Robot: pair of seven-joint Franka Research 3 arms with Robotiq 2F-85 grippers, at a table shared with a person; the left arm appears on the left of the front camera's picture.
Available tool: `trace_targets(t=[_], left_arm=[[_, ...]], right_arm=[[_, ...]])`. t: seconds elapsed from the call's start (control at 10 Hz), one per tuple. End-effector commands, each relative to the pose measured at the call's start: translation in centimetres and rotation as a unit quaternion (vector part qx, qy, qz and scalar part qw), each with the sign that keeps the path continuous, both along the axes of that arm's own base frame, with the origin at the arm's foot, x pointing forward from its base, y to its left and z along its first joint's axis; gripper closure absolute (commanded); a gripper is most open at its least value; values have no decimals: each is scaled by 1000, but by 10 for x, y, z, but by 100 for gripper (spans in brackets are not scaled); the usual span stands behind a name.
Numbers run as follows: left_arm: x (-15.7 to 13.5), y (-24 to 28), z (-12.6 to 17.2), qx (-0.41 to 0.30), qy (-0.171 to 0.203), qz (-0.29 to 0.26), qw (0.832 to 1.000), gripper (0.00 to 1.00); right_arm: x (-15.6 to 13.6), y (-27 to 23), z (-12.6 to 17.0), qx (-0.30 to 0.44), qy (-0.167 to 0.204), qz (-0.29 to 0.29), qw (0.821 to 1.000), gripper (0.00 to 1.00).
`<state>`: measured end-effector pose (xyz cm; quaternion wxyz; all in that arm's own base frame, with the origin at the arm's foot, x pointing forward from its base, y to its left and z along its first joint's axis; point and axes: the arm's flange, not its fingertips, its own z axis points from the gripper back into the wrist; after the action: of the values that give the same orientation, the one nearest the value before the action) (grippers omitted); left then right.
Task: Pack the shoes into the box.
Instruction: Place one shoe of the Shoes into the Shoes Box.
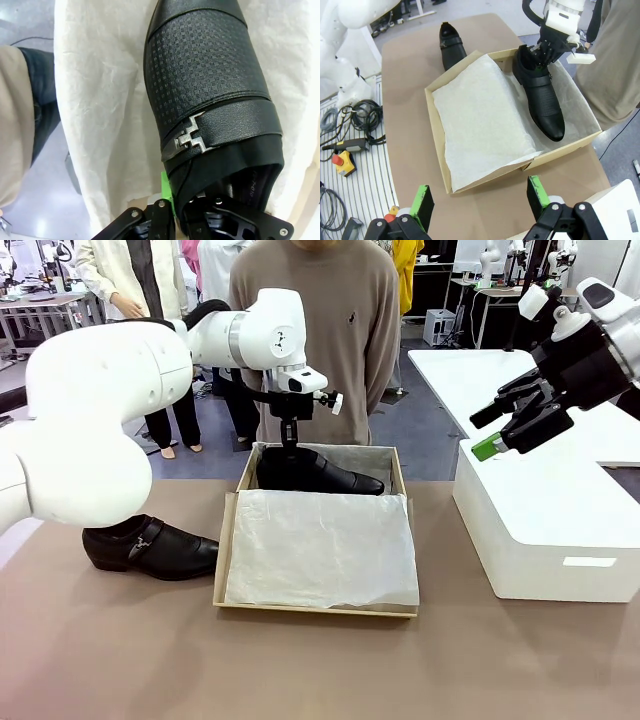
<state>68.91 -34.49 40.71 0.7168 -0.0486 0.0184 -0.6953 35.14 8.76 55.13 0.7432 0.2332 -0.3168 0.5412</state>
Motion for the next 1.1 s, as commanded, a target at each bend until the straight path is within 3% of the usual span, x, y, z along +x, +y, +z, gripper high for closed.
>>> trace_targets(t=[0.0,0.5,0.6,1.0], left_arm=[[22,-10,17,19,-2,-4,1000,100],[8,-2,34,3,12,0,1000,4],[1,5,46,-8,14,3,1000,0],[-23,29,84,-25,2,7,1000,0]], right_arm=[[3,1,0,14,-9,11,1000,0],[3,1,0,14,-9,11,1000,0],[3,1,0,14,-9,11,1000,0],[3,1,0,14,-9,11,1000,0]])
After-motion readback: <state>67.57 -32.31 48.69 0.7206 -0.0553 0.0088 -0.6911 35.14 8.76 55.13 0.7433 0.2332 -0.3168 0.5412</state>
